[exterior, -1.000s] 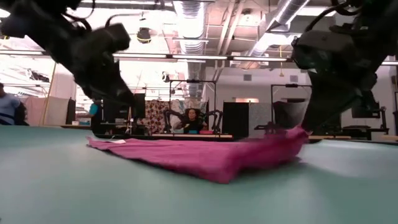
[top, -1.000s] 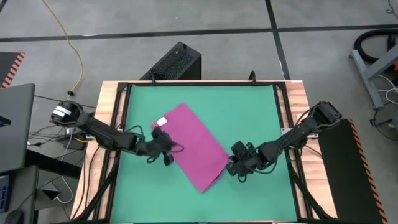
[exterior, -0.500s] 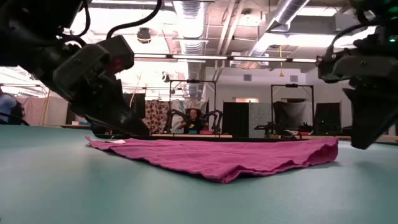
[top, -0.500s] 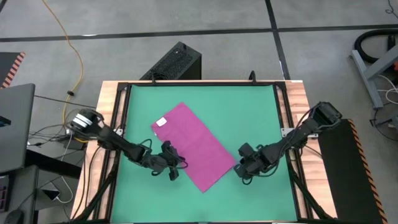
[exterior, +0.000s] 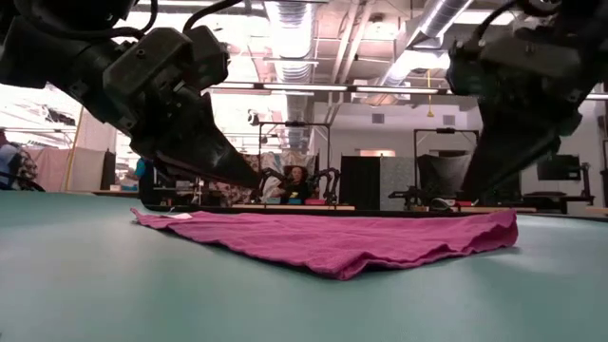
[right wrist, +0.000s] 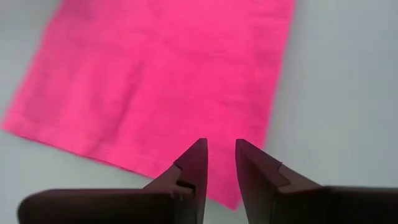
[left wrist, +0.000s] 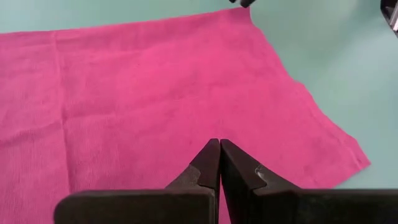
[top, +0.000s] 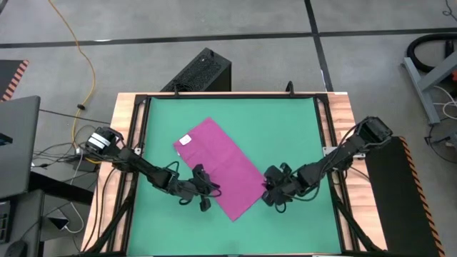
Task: Roll towel
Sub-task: Roll the pink towel
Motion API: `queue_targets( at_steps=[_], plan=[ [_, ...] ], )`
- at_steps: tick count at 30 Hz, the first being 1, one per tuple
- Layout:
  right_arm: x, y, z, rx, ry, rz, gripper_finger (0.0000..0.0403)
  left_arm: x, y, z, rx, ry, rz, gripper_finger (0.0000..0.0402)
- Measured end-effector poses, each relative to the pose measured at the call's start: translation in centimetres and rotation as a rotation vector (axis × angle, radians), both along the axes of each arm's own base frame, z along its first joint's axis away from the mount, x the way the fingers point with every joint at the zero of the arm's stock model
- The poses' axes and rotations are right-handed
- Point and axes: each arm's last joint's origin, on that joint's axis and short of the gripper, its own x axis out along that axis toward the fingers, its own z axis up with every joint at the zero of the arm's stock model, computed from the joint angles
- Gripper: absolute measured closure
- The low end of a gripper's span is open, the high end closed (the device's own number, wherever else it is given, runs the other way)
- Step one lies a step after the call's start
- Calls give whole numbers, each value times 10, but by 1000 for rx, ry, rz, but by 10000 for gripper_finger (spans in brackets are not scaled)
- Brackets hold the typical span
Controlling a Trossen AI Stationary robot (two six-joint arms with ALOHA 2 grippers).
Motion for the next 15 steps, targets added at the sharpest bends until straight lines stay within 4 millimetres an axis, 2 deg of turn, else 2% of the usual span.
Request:
queue_targets(
  at_steps=[12, 15],
  plan=[
    [-2, -3, -2, -2, 48, 10, 305, 0, 0, 0, -3, 5, -7, 402],
    [-1, -3, -9, -10, 83, 8, 305, 0, 0, 0, -3, 5, -7, 401]
  ],
)
